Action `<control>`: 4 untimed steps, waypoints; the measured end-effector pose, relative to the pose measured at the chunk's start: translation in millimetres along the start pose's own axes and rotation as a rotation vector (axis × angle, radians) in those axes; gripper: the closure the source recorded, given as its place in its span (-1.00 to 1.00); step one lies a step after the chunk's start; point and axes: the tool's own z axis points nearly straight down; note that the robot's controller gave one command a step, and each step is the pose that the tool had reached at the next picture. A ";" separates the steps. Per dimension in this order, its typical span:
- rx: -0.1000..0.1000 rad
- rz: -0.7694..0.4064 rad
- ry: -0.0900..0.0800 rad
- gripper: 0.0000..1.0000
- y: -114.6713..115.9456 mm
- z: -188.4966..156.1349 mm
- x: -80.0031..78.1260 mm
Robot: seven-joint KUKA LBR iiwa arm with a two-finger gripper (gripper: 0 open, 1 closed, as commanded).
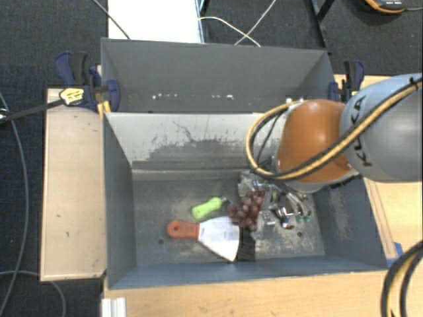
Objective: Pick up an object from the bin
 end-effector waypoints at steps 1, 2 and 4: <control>0.000 0.205 -0.002 -1.00 -0.8 21.3 -13.4; 0.000 0.087 -0.002 -1.00 -6.8 26.4 -7.3; 0.000 0.100 -0.009 -1.00 -88.0 54.5 46.3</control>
Offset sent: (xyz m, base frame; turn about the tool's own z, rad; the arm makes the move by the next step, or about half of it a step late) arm 0.0083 -0.0059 -0.0265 0.0855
